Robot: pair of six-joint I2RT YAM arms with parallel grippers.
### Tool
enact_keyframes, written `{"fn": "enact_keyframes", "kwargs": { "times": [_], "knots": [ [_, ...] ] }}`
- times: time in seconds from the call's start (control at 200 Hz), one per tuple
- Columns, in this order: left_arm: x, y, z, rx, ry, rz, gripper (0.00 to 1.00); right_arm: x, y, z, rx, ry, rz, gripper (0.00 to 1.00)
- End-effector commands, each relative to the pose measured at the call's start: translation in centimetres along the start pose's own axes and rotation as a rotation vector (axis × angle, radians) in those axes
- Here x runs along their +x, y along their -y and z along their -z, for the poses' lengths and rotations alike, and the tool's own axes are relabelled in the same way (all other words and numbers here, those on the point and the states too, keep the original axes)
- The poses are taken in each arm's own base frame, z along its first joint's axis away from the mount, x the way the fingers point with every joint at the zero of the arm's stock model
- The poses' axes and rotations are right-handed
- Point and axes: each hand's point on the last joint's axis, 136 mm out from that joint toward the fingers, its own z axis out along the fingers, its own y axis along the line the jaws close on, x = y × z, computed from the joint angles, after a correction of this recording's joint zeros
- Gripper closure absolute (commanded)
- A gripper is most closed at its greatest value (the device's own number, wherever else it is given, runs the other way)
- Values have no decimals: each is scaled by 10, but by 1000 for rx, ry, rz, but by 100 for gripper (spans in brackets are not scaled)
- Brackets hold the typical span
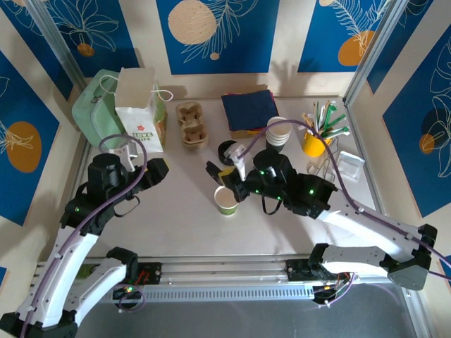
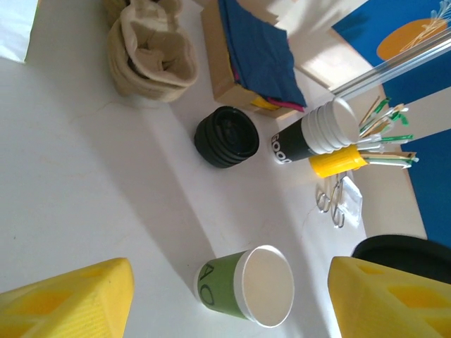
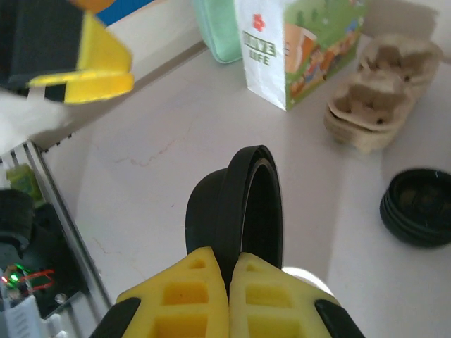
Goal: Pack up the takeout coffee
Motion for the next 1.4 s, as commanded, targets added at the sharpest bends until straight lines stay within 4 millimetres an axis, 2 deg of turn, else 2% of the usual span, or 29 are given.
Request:
{"fn": "enact_keyframes", "kwargs": {
  "times": [0.0, 0.195, 0.51, 0.985, 1.396],
  "knots": [
    [-6, 1, -2, 13, 30, -14, 27, 0, -3, 21, -83, -29, -295, 100],
    [-5, 2, -10, 17, 10, -9, 27, 18, 12, 32, -133, -57, -581, 100],
    [-4, 1, -18, 24, -4, 9, 27, 50, 18, 28, -209, -100, -801, 100],
    [-1, 0, -19, 28, -13, 23, 27, 79, 40, -4, -229, -36, -864, 100],
    [1, -2, -20, 24, -18, 23, 27, 104, 64, -21, -195, -28, -958, 100]
  ]
}}
